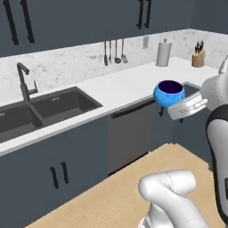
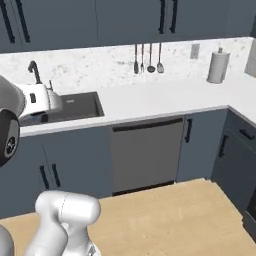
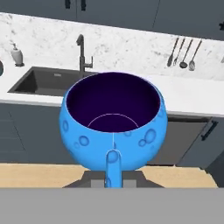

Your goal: Gather all objects into one cabinet and sort the glasses and bowls to opposite sides.

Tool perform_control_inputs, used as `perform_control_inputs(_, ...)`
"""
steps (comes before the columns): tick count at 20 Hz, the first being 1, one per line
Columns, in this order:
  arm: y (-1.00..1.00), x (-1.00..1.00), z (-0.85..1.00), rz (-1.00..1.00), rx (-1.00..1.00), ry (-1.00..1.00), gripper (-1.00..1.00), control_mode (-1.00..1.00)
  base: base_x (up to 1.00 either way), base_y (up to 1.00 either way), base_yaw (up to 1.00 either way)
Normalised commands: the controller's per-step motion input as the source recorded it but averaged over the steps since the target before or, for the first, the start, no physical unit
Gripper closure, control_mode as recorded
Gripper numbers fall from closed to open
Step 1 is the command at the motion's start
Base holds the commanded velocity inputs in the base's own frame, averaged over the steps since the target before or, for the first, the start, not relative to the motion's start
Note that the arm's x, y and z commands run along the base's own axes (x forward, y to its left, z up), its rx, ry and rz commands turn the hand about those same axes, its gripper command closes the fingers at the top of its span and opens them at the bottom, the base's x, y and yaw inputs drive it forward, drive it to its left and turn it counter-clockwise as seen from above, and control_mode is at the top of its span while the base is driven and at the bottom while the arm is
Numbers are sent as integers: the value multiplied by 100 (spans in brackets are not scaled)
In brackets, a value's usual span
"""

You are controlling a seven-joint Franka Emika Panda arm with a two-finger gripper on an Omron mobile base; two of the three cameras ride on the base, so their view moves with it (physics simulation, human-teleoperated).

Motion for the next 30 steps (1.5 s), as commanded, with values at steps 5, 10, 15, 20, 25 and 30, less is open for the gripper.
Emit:
perform_control_inputs(5,0,0,0,0,0,0,100,100,-64,85,34)
perform_control_inputs(10,0,0,0,0,0,0,100,100,-83,100,46)
perform_control_inputs(15,0,0,0,0,0,0,100,100,-45,100,42)
perform_control_inputs(20,0,0,0,0,0,0,100,100,3,90,12)
perform_control_inputs(25,0,0,0,0,0,0,100,100,18,80,0)
perform_control_inputs(30,0,0,0,0,0,0,100,100,58,54,0)
